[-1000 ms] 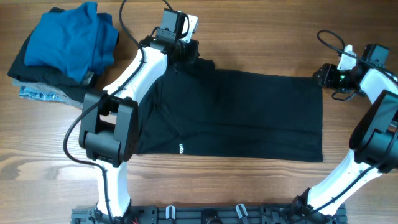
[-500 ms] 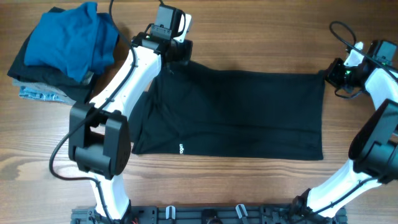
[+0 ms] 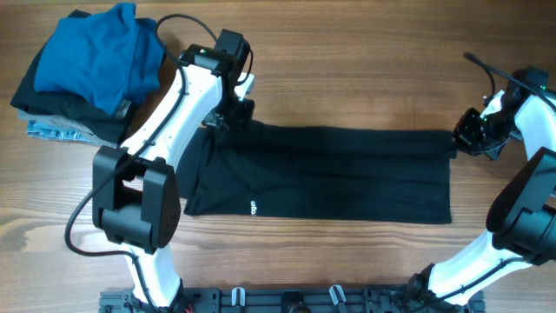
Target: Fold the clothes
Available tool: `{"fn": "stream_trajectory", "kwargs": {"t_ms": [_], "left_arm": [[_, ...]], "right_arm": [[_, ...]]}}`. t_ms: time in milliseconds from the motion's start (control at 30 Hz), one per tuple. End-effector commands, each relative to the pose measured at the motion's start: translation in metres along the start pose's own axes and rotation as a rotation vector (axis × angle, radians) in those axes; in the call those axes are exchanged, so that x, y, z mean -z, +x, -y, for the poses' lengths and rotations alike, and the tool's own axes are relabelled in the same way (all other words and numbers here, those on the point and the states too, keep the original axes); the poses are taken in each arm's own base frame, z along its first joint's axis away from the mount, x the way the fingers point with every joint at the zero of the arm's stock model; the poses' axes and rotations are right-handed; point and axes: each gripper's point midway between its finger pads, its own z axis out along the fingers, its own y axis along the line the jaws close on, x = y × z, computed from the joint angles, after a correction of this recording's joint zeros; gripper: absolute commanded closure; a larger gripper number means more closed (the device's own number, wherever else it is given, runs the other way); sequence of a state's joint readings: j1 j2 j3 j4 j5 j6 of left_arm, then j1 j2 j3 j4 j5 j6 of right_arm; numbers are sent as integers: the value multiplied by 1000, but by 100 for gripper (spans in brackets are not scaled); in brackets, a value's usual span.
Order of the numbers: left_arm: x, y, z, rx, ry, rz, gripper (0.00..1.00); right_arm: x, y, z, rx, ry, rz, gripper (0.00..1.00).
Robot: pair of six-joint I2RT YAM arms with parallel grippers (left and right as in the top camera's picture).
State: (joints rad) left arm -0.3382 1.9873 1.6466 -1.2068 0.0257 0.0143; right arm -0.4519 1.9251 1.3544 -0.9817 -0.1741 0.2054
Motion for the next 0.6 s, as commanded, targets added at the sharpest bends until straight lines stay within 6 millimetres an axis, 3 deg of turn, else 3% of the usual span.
{"fn": "stream_trajectory", "kwargs": {"t_ms": [0, 133, 333, 433, 467, 533, 567], "left_arm": [[11, 16, -9, 5, -31, -40, 96], [13, 35, -20, 8, -85, -115, 96], [11, 50, -17, 15, -62, -178, 95], [9, 53, -17, 16, -62, -189, 84], [8, 55, -16, 17, -54, -200, 67], [9, 60, -15, 17, -49, -219, 66], [10, 62, -15, 17, -49, -228, 60]], "right_arm": [[8, 10, 6, 23, 46, -23, 96], [12, 38, 22, 13, 128, -130, 96], [13, 40, 26, 6, 152, -139, 96], [14, 43, 26, 5, 155, -151, 94], [14, 45, 27, 4, 157, -160, 78], [15, 50, 28, 5, 160, -179, 57], [15, 52, 28, 4, 162, -185, 53]]}}
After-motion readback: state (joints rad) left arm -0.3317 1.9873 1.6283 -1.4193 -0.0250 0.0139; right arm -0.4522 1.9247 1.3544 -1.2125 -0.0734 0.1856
